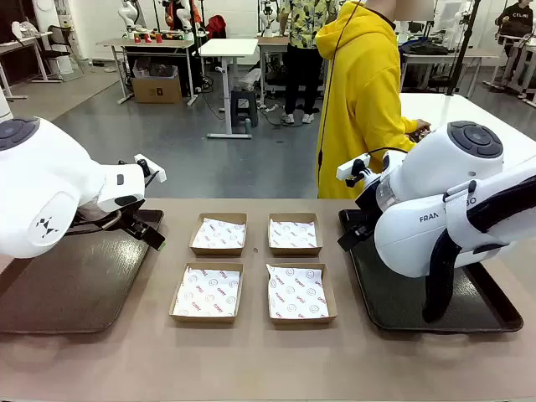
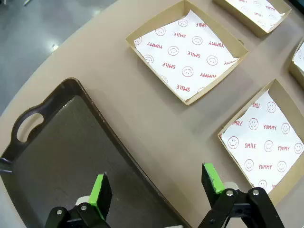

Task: Individually package the donuts and arrange them on the tray.
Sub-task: Pick up one Paper togo box.

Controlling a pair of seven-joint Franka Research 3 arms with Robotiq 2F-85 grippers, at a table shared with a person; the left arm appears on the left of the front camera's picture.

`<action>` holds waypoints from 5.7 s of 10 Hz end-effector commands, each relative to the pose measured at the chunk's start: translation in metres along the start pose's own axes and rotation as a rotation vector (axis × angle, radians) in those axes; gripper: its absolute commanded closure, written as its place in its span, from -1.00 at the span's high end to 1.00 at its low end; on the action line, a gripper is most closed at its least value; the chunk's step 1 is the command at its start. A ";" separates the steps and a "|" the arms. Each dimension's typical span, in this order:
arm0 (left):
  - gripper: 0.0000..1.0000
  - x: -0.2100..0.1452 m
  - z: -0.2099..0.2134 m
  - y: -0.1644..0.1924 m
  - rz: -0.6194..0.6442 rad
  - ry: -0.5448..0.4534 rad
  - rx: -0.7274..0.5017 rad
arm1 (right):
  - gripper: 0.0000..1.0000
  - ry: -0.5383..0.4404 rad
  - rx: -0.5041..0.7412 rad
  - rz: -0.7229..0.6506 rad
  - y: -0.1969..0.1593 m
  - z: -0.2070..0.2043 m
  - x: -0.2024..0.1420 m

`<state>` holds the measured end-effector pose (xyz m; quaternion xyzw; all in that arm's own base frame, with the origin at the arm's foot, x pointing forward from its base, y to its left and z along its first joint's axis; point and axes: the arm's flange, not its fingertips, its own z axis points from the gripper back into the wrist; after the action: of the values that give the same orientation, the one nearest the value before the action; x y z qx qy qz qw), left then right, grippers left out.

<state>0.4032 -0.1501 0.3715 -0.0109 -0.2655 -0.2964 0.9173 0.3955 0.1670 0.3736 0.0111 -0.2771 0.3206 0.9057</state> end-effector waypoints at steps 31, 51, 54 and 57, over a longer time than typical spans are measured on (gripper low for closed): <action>1.00 -0.036 0.136 0.059 0.308 -0.132 -0.679 | 1.00 -0.235 0.662 -0.413 -0.072 0.181 -0.060; 1.00 -0.148 0.147 0.159 0.768 -0.230 -0.900 | 1.00 -0.164 0.990 -0.826 -0.154 0.187 -0.188; 1.00 -0.148 0.147 0.159 0.768 -0.230 -0.900 | 1.00 -0.164 0.990 -0.826 -0.154 0.187 -0.188; 1.00 -0.148 0.147 0.159 0.768 -0.230 -0.900 | 1.00 -0.164 0.990 -0.826 -0.154 0.187 -0.188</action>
<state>0.3190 0.0856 0.4466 -0.5234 -0.1873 -0.0248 0.8309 0.2707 -0.1012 0.4602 0.5553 -0.1340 0.0320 0.8202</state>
